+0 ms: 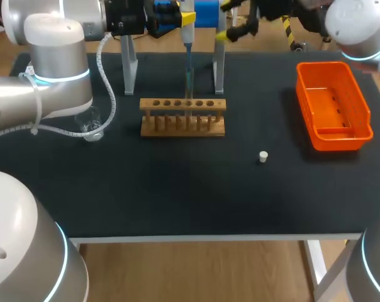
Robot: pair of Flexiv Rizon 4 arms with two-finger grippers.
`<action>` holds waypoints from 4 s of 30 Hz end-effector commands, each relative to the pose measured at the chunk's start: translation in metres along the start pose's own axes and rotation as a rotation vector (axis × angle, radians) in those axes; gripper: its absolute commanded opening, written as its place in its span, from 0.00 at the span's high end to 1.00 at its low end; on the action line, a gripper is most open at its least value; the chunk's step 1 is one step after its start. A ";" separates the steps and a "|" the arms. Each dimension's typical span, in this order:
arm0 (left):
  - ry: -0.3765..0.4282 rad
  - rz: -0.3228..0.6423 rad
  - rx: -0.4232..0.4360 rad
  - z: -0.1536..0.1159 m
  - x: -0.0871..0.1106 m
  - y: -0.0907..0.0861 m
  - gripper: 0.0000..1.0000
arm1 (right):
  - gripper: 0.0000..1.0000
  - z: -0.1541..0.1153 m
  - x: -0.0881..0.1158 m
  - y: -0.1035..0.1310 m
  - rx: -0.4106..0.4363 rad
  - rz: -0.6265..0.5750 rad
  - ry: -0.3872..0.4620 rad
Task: Invert the test tube, pick up the pipette, mount the tip to pipette, aspirate from beaker and dispense into the tube, eject the tip, return the pipette, and cap with the stopper.
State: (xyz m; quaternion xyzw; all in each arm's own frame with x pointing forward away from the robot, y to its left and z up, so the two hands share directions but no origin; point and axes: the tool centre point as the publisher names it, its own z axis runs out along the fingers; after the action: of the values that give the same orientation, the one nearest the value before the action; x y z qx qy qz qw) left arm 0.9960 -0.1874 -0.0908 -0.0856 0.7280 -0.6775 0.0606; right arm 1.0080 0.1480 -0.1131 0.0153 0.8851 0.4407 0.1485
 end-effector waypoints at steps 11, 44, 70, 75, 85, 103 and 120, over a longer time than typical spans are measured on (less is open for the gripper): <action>-0.004 0.001 0.003 0.001 0.000 0.000 1.00 | 0.00 -0.051 0.007 0.035 0.021 0.020 -0.062; -0.004 0.001 0.003 0.001 0.000 0.000 1.00 | 1.00 -0.062 0.005 0.076 -0.041 0.011 -0.042; -0.004 0.001 0.003 0.001 0.000 0.000 1.00 | 1.00 -0.025 -0.016 0.135 -0.193 0.217 0.065; -0.004 0.001 0.003 0.001 0.000 0.000 1.00 | 1.00 -0.015 -0.012 0.142 -0.186 0.199 0.070; -0.004 0.001 0.003 0.001 0.000 0.000 1.00 | 1.00 -0.007 -0.013 0.145 -0.170 0.189 0.068; -0.004 0.001 0.003 0.001 0.000 0.000 1.00 | 1.00 -0.002 -0.006 0.138 -0.156 0.190 0.067; -0.004 0.001 0.003 0.001 0.000 0.000 1.00 | 1.00 0.007 -0.003 0.126 -0.138 0.210 0.081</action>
State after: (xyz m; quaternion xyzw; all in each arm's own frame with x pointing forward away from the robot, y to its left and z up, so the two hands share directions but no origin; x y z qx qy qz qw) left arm 0.9956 -0.1873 -0.0934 -0.0858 0.7285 -0.6770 0.0604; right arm 0.9984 0.2296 -0.0141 0.0796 0.8499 0.5165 0.0674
